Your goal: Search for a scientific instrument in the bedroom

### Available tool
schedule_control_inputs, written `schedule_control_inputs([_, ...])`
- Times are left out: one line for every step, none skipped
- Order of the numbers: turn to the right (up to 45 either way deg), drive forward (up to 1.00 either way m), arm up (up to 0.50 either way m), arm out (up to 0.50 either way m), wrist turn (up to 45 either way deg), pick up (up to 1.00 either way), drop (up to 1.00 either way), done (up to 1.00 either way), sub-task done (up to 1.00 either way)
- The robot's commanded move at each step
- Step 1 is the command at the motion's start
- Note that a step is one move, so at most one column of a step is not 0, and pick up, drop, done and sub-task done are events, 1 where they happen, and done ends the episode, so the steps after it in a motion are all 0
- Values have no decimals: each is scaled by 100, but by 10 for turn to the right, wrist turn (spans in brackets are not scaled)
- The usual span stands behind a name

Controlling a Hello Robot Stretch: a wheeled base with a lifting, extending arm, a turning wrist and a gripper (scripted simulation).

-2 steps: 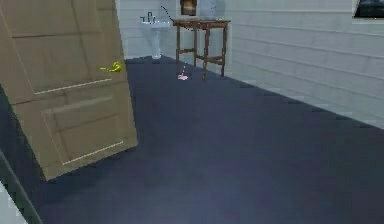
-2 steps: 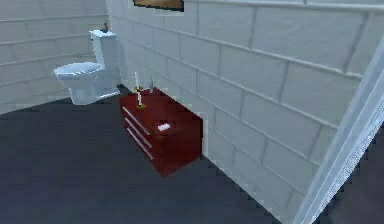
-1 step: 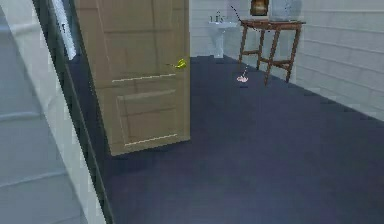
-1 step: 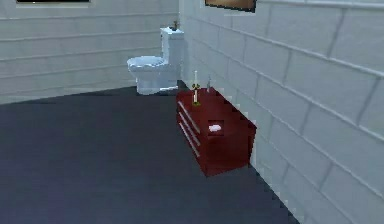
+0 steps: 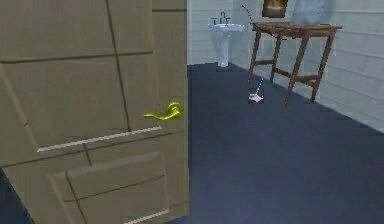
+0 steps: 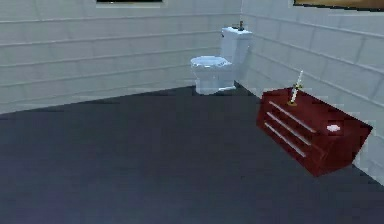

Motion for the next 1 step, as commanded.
schedule_control_inputs([-90, 0, 0, 0, 0, 0, 0, 0, 0])
